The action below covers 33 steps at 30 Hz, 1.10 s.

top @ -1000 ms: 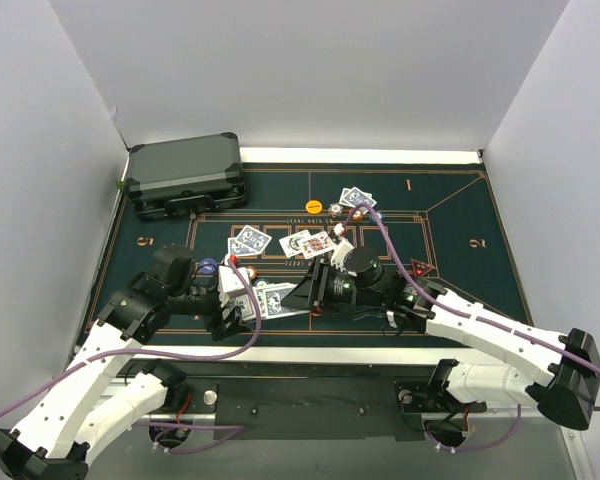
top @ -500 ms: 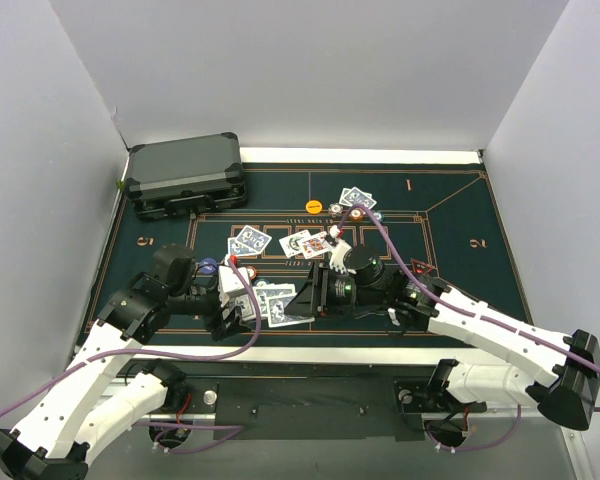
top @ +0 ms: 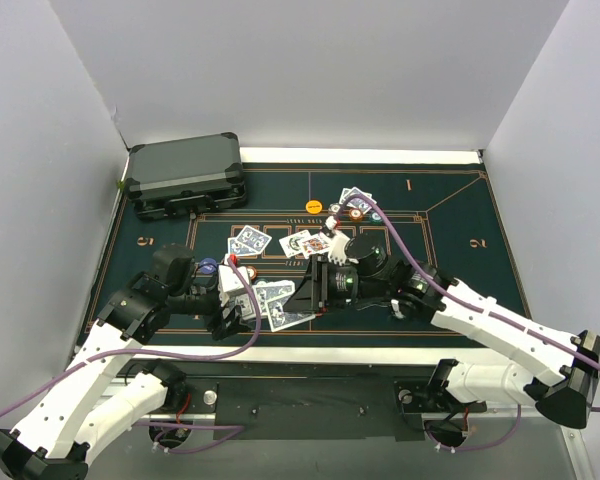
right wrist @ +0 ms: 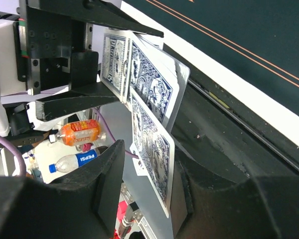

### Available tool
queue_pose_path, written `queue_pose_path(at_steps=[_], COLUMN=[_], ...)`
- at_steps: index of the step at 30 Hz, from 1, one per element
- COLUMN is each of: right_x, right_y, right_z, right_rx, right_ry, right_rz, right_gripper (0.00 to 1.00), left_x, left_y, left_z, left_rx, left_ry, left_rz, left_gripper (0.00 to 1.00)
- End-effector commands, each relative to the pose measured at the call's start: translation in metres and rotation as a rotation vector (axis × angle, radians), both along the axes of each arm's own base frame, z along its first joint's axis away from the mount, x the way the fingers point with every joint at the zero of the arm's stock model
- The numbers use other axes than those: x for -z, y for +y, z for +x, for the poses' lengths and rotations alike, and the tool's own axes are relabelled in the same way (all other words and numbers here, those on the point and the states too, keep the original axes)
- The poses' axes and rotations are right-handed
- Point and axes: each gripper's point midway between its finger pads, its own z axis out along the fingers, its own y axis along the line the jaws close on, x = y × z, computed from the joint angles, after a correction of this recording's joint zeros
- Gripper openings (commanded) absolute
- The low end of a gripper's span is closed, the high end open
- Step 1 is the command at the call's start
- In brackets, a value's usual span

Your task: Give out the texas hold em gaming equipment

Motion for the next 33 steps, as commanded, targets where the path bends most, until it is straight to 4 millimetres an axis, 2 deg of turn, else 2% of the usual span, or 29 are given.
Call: queue_pose_path(at_steps=[1, 16, 33], right_x=[-0.011, 0.000, -0.003], right_y=[0.004, -0.007, -0.017], right_z=[0.001, 0.001, -0.006], right_rx=[-0.041, -0.011, 0.023], right_ry=[-0.010, 0.030, 0.059], right_rz=[-0.002, -0.046, -0.020], right_gripper=[0.34, 0.30, 0.28], left_x=[-0.018, -0.017, -0.019], left_y=[-0.007, -0.006, -0.008], left_z=[0.005, 0.002, 0.005], left_rx=[0.012, 0.012, 0.006], left_ry=[-0.053, -0.049, -0.048], left_rz=[-0.054, -0.057, -0.061], left_gripper=[0.00, 0.00, 0.00])
